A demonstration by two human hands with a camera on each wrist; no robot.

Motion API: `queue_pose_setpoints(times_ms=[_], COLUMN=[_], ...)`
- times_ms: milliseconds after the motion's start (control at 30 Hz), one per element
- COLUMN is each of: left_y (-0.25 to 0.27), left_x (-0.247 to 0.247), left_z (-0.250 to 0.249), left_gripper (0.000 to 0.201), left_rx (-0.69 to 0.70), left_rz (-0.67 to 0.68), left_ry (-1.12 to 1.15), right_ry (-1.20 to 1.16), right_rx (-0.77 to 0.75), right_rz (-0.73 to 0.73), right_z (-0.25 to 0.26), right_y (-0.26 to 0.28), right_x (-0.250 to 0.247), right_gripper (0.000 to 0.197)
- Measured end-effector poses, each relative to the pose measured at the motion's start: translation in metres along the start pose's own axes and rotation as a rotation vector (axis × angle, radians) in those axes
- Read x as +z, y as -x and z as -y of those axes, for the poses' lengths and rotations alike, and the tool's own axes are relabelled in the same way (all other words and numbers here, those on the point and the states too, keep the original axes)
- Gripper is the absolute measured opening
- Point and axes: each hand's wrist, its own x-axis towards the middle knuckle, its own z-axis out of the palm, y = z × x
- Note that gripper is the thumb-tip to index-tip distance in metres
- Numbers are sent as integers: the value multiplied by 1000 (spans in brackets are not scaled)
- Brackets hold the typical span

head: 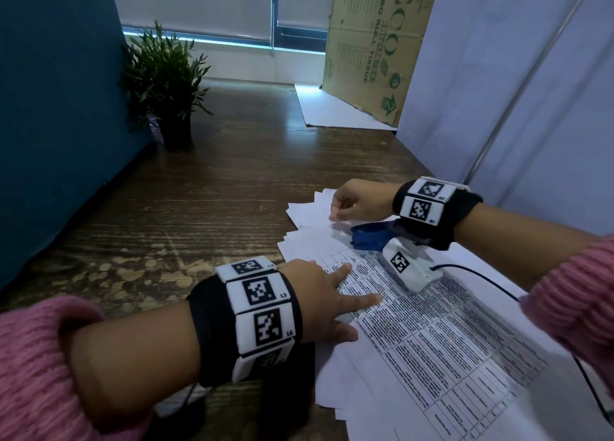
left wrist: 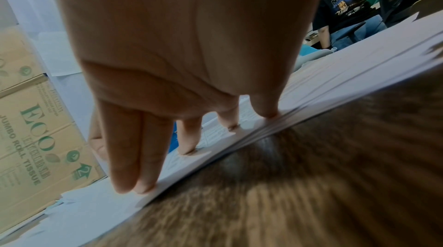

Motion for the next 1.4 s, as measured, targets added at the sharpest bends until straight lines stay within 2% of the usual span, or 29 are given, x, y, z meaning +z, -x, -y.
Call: queue_pose_setpoints(times_ms=[100,200,600,867,967,1033,1100,1167,1267,1400], left_y=[-1,0,0,0,2,2,2,1,1,2], left_x=[1,0,0,-1,-2,-2,-2,-2,-2,-1], left_z=[0,0,1,0,0,0,0,0,0,-1], left_gripper=[60,60,60,60,60,60,60,60,60,60], left_rx=[-1,1,5,4,3,4,4,-4,-11,-7], left_rz=[10,17,12,21,19,15,17,23,27,4], left_ry=[-1,-15,-28,-23,-22,-26,-29,-26,-4,1], right_ry=[81,156,92,8,-5,99,176,148,96,158], right_rx=[-33,-78,67,60,99,138,115,70,6,-40], right_rz=[0,-71,-112,-82,-86,-33,-35,-101,-138,-73], right_z=[-5,-9,-4,-7,-13,-20,-24,-22,-3,20], right_y=[23,33,17,26,34,40,45,49,49,37], right_x=[1,6,7,5,3,3,5,3,0,14], right_gripper=[20,22,20,19,39,42,30,22,26,29])
